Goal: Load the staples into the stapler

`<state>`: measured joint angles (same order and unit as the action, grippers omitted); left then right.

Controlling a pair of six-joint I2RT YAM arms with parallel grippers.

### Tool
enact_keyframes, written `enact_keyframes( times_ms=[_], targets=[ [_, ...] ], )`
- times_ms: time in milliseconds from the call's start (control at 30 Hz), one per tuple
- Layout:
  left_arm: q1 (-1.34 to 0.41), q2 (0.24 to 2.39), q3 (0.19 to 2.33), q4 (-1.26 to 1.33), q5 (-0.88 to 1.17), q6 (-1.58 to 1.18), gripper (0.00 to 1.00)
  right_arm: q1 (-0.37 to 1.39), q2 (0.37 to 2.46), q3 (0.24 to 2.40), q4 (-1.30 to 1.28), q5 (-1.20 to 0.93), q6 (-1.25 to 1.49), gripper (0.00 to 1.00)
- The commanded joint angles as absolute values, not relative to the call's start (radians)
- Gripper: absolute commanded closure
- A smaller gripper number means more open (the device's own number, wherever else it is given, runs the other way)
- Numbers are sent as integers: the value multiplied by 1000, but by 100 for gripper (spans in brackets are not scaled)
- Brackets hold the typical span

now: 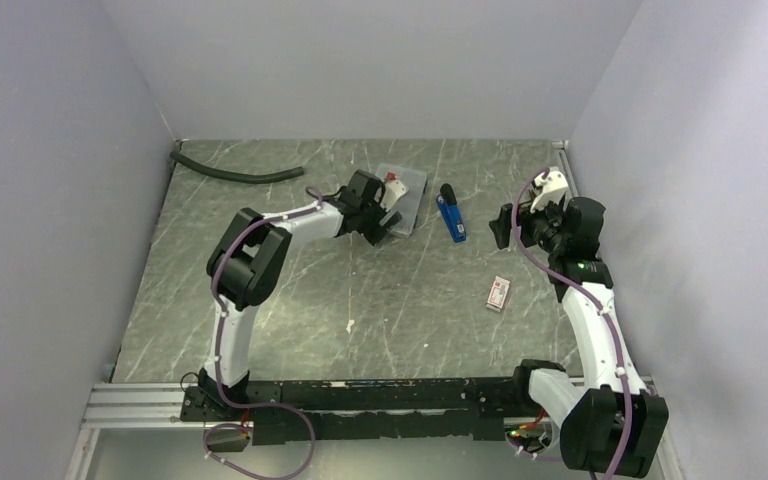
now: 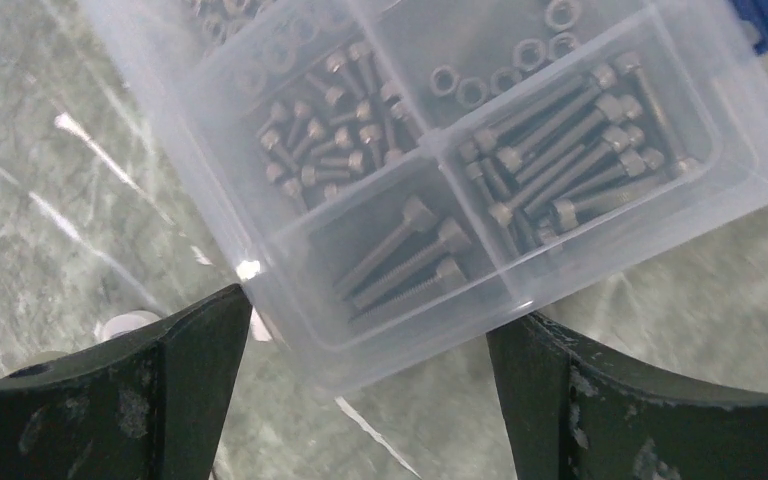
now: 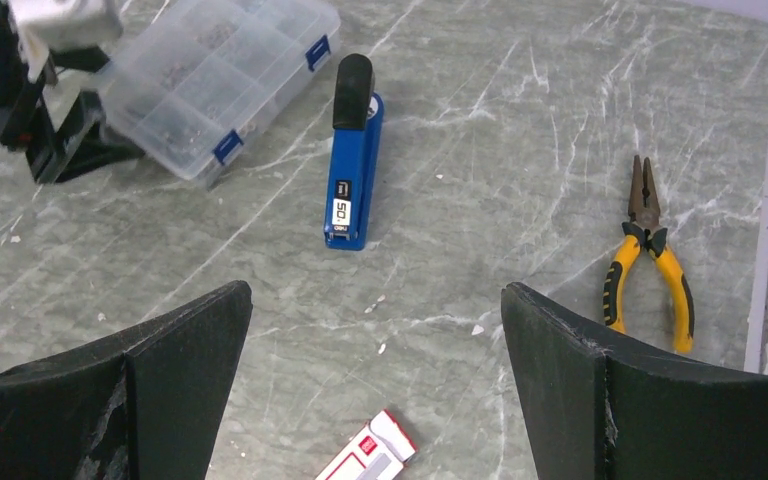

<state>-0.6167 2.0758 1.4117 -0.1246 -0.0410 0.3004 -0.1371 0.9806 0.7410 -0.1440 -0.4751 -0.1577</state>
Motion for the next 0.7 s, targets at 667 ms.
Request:
enact_keyframes(
  times_ms=[667],
  targets=[
    [-454, 1381, 976, -221, 405, 321, 6, 99, 1272, 902, -267, -251, -275, 6]
  ],
)
